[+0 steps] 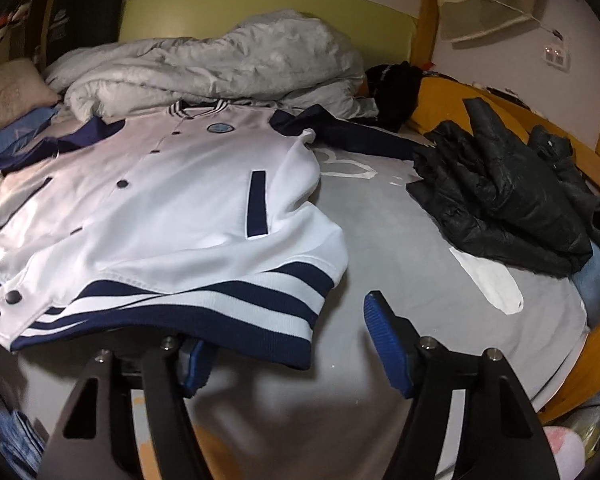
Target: Fold large clothes
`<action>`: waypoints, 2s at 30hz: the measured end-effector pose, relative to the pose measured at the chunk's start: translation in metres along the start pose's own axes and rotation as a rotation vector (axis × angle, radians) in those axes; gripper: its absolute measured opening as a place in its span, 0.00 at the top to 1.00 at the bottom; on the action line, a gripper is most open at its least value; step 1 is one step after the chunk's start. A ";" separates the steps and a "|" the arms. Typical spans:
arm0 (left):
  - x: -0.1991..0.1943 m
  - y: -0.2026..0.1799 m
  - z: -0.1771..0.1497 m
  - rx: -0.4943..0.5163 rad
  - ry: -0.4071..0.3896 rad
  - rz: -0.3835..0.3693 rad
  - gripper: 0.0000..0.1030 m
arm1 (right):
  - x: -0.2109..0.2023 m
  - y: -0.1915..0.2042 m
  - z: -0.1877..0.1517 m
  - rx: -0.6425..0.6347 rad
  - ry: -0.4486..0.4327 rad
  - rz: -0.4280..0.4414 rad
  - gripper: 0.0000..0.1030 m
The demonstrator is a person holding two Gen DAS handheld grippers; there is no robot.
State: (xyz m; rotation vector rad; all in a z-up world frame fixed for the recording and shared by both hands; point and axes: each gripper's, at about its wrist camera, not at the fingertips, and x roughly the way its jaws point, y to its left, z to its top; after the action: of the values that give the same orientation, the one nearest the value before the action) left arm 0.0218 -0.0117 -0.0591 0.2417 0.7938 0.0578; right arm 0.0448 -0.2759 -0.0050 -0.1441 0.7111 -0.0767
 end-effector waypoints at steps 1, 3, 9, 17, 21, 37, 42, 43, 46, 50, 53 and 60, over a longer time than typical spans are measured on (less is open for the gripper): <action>0.004 -0.005 -0.004 0.045 0.016 0.057 0.00 | 0.004 0.004 -0.002 -0.028 0.022 -0.001 0.35; 0.008 -0.011 -0.011 0.085 0.011 0.116 0.00 | 0.012 0.007 -0.006 -0.055 0.059 -0.047 0.47; 0.010 0.003 -0.009 0.020 0.031 0.055 0.00 | -0.008 -0.012 0.010 0.096 -0.054 -0.023 0.95; 0.011 0.007 -0.003 0.015 0.025 0.069 0.00 | -0.032 -0.034 0.071 0.170 -0.156 0.015 0.96; 0.007 0.030 0.000 -0.029 0.021 0.090 0.00 | -0.013 -0.034 0.068 0.151 -0.103 -0.012 0.96; -0.010 0.091 -0.021 -0.227 0.115 0.047 0.00 | -0.003 -0.038 0.056 0.118 -0.079 -0.015 0.96; 0.003 0.126 -0.027 -0.366 0.155 0.200 0.13 | 0.004 -0.044 0.052 0.130 -0.036 -0.008 0.96; -0.003 0.129 -0.025 -0.399 0.120 0.166 0.27 | 0.006 -0.043 0.049 0.126 -0.022 -0.012 0.96; -0.028 0.135 -0.011 -0.404 0.009 0.199 0.56 | 0.008 -0.043 0.043 0.109 -0.019 -0.045 0.96; -0.046 0.167 0.009 -0.518 -0.061 0.125 0.58 | 0.008 -0.056 0.048 0.147 -0.006 -0.020 0.96; -0.026 0.189 0.037 -0.570 -0.009 0.065 0.58 | 0.013 -0.055 0.064 0.127 -0.010 -0.015 0.96; 0.041 0.201 0.099 -0.470 0.029 0.114 0.57 | 0.049 -0.055 0.108 0.076 -0.003 -0.021 0.96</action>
State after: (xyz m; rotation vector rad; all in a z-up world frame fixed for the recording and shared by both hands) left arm 0.1289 0.1702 0.0267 -0.1600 0.7720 0.3515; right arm 0.1514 -0.3243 0.0528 -0.0793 0.7030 -0.1235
